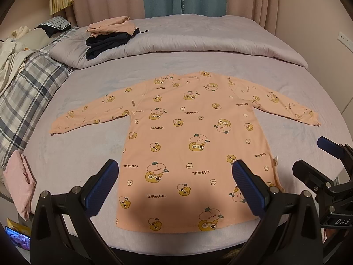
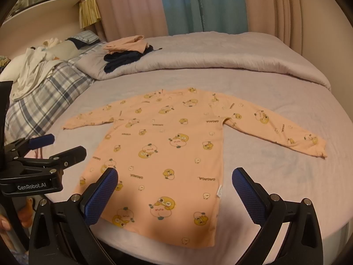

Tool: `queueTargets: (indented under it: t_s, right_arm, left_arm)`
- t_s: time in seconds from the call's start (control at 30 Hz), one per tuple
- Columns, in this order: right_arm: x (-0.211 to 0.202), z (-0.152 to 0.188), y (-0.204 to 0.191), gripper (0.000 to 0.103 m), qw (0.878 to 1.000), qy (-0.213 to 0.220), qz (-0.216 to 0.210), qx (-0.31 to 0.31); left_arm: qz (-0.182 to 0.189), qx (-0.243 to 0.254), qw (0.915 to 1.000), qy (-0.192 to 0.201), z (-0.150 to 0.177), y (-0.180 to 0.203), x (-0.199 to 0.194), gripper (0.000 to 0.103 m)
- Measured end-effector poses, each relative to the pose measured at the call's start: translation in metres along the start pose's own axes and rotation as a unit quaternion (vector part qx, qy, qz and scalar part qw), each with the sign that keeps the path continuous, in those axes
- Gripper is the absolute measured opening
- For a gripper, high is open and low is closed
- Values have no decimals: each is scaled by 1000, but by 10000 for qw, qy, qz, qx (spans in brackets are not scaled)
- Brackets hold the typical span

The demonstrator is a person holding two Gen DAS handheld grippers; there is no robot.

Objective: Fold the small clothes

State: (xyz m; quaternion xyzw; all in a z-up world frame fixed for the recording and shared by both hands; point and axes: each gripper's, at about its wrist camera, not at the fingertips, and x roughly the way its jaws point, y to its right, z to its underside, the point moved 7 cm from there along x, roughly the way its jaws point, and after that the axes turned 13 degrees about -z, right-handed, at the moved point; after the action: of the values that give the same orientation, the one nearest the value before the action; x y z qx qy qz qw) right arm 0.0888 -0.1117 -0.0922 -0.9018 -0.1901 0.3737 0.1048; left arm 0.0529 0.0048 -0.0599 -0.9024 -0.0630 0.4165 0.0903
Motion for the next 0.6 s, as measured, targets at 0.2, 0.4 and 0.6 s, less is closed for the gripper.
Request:
queueTargets:
  t_s: [0.2,0.4,0.6]
  right_arm:
    - [3,1,1,102,10000,-2,-3,-5]
    - [2,3,0,102,10000,-11,1,7]
    - [3,3,0,102,10000,-22,-9,22]
  left_arm:
    - [5,20,10000,6,1,1,0,103]
    - [-4,20,10000,-6,-2,1,0,103]
    - [-4,22,10000,-6,-2,2,1,103]
